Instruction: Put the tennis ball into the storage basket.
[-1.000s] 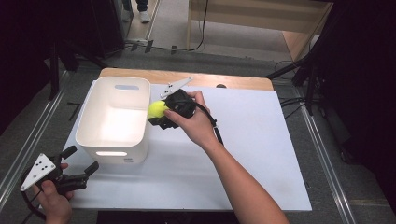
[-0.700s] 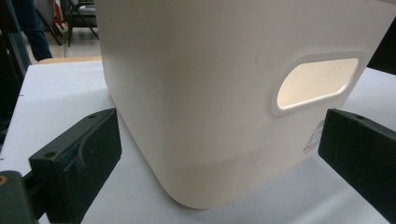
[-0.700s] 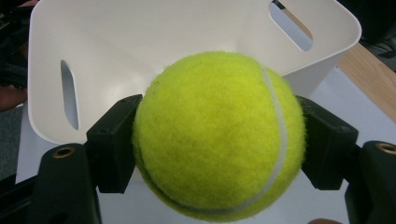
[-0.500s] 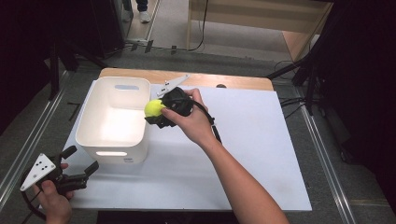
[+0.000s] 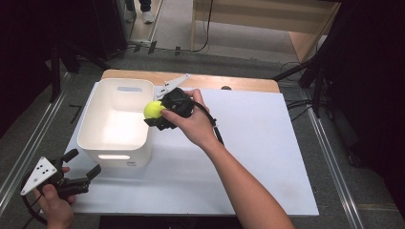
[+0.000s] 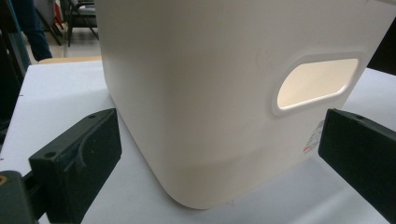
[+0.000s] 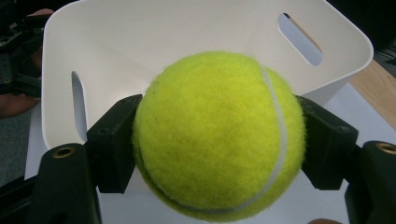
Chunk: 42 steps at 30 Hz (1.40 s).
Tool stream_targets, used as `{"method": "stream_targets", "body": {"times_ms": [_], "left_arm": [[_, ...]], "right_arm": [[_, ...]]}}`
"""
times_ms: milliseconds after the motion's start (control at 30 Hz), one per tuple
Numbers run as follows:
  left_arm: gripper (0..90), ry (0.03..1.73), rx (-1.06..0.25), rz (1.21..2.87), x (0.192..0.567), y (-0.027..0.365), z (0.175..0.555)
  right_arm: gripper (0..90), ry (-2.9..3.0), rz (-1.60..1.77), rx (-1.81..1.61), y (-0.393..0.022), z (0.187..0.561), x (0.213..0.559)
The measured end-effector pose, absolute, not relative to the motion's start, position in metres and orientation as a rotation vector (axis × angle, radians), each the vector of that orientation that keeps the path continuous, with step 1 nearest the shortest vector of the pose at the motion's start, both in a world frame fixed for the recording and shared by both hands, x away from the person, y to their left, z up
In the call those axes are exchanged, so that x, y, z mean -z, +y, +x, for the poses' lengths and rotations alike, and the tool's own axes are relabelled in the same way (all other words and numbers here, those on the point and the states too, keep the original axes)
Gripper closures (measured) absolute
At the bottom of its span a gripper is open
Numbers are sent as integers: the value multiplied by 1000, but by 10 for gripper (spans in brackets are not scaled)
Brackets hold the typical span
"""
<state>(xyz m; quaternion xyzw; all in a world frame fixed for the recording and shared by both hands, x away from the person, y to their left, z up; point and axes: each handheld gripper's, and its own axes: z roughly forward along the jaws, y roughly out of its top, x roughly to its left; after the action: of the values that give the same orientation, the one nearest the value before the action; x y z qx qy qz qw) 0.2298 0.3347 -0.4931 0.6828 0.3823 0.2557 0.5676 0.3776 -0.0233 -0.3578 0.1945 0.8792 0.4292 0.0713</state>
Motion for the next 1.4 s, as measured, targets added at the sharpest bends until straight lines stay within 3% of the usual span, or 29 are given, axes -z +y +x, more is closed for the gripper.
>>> {"method": "stream_targets", "body": {"times_ms": [1400], "left_arm": [[0, 897, -598, 1602, 493, 335, 230]], "right_arm": [[231, 2668, 513, -1309, 6, 374, 351]]}}
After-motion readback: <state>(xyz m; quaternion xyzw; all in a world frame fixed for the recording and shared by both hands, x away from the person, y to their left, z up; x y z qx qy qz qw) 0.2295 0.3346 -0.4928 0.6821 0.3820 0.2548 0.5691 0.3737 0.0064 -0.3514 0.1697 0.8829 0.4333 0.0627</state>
